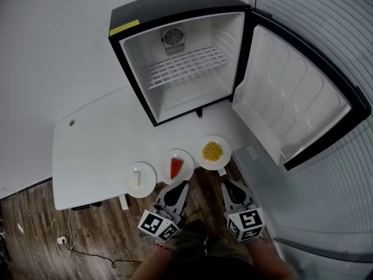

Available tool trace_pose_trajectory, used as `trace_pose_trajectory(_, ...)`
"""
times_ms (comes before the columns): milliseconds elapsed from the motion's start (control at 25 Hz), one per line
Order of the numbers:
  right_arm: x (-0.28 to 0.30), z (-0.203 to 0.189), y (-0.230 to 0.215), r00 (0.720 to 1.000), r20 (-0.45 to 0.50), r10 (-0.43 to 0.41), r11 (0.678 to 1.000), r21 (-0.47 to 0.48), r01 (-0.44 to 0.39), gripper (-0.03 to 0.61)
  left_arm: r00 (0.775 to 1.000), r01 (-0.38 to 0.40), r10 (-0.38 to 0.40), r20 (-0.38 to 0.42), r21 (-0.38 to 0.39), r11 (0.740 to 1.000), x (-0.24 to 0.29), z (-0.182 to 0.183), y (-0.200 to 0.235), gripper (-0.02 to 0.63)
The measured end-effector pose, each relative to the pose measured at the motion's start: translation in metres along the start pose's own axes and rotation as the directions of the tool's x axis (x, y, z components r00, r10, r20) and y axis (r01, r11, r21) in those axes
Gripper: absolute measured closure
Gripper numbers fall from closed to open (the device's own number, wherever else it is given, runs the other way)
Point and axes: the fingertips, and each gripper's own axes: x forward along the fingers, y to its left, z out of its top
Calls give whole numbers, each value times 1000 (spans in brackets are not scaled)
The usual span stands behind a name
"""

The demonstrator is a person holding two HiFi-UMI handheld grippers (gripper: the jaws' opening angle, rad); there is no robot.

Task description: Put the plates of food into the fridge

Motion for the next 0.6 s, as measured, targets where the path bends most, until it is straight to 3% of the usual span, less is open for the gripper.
trace_pose_trajectory(280,37,-29,-37,996,-73,-47,992,116,55,541,999,2,-4,-39,-56,998,34,-41,4,607)
trace_pose_trajectory(480,56,-49,-56,997,-77,-14,934,354,41,475,999,23,-26,-44,-75,997,56,-71,2,607)
trace_pose_trajectory(600,66,-62,-60,996,-89,13,906,423,26,454,999,23,-28,-41,-110,994,63,-89,1,607)
